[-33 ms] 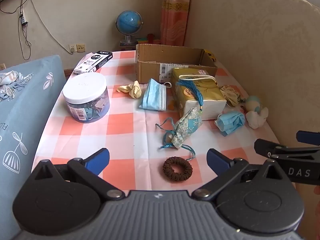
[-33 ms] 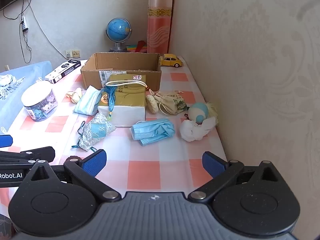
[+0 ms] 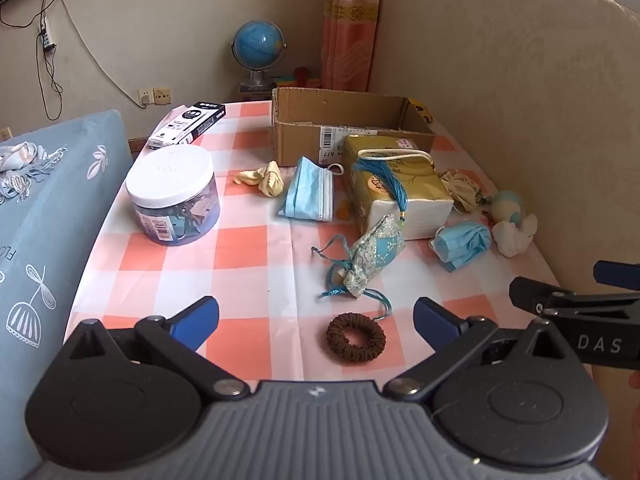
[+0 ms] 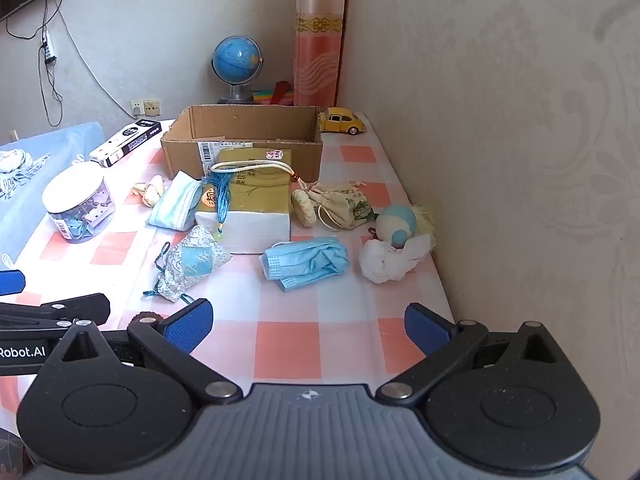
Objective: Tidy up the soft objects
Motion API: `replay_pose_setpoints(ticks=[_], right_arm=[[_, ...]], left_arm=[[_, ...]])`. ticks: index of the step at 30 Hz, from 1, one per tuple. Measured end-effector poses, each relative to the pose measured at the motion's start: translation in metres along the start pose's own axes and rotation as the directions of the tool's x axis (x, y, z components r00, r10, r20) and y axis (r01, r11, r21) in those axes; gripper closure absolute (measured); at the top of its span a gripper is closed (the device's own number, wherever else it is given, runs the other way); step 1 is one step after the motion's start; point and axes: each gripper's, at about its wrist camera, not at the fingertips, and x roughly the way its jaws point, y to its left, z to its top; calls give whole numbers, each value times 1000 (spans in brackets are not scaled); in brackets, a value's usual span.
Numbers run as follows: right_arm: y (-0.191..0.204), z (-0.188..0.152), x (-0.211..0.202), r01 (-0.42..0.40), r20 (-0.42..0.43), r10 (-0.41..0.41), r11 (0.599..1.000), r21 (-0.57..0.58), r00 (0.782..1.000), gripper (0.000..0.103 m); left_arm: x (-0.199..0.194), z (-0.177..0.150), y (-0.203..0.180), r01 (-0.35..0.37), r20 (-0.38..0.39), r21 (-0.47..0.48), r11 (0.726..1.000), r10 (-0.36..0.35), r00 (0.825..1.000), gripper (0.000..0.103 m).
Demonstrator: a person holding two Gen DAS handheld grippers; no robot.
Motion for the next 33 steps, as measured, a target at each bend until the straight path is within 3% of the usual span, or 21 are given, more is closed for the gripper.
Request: replay_pose_setpoints(ticks=[33], right_arm=[[-5, 0, -1, -5, 12, 5, 1000, 8, 1000, 0]], left_arm=[[-2, 3, -5, -7, 0, 4, 1000, 7, 1000, 0]])
